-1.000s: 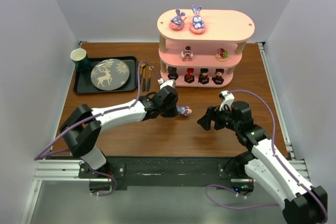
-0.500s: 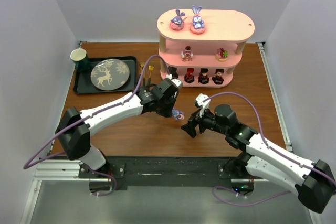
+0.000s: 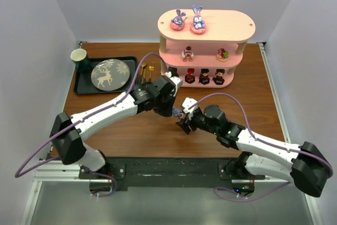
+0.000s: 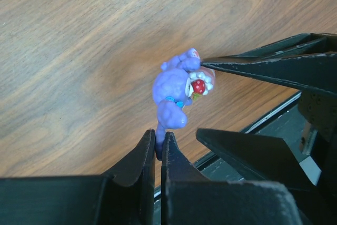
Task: Place and organize the plastic toys onto the shelf
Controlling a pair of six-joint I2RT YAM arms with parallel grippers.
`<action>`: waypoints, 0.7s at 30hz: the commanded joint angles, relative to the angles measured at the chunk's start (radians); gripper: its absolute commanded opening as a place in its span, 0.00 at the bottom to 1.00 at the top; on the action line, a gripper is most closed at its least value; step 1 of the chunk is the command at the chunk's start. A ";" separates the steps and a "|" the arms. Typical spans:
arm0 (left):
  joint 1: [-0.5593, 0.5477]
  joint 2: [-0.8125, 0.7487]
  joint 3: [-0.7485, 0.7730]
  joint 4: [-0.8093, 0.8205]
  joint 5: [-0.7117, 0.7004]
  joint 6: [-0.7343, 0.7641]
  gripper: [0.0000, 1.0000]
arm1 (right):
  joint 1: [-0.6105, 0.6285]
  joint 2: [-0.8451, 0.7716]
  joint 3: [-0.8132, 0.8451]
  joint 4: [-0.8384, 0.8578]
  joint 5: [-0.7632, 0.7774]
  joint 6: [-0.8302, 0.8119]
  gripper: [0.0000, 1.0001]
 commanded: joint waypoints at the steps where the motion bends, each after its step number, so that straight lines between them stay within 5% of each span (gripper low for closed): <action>1: -0.006 -0.049 0.030 0.022 0.075 -0.002 0.00 | 0.015 0.025 0.064 0.123 0.041 -0.062 0.64; 21: -0.006 -0.043 0.042 -0.011 0.009 -0.042 0.00 | 0.035 0.027 0.084 0.112 0.012 -0.073 0.64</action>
